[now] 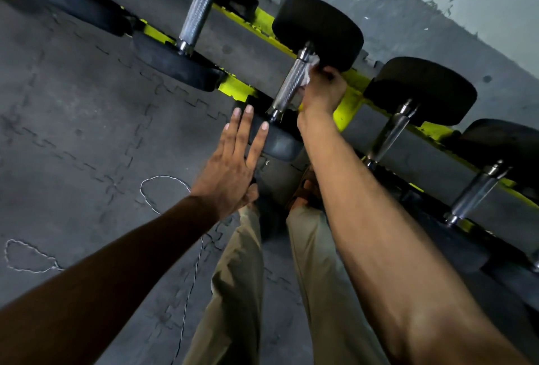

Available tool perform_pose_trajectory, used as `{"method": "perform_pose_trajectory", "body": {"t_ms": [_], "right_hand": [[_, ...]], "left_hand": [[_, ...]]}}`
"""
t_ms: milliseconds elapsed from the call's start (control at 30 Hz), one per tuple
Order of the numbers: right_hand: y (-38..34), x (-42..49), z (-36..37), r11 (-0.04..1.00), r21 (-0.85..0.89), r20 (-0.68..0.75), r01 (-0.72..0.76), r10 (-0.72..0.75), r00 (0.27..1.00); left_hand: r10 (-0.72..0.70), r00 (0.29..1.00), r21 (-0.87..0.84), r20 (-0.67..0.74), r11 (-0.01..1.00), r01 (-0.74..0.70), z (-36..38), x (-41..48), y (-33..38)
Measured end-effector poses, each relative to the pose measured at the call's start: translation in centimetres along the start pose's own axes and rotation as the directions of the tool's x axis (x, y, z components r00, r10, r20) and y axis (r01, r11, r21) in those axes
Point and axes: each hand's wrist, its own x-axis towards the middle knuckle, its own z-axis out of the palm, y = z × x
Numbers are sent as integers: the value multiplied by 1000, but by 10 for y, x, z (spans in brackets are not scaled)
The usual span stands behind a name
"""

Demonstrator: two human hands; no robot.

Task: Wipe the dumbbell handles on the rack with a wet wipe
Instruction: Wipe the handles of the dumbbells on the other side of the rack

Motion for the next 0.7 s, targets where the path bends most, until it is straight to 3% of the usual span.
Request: {"method": "perform_pose_trajectory", "body": {"t_ms": [67,133,267,400,467,567,633,700], "right_hand": [[2,-9,-6,909,-263,-33,323,-343,939],[7,-22,-13,651,-482,166,587,-590,790],[2,-21,-28,210,-575,455,791,-721,522],[1,-4,-46,-64,-534,639,843,-684,353],[-2,1,-52,-181,-510,743,841,-585,325],[-24,-3,-35,-360,-535,816,765,-456,356],[-42,-13,-12,-411,-523,851,746,-297,434],[-55,-22,12,-449,-487,849,749,-42,527]], "left_hand": [[0,1000,-6,7,1000,0,-1,0,0],[1,1000,-24,3,1000,-1,-1,0,0],[0,1000,-12,11,1000,0,-2,2,0],[-3,1000,-14,9,1000,4,-2,3,1],[-6,1000,-28,2,1000,6,-1,2,2],[-6,1000,-57,-23,998,5,-2,2,3],[-11,1000,-45,-26,999,10,-4,3,3],[-12,1000,-25,-14,1000,12,-5,2,5]]}}
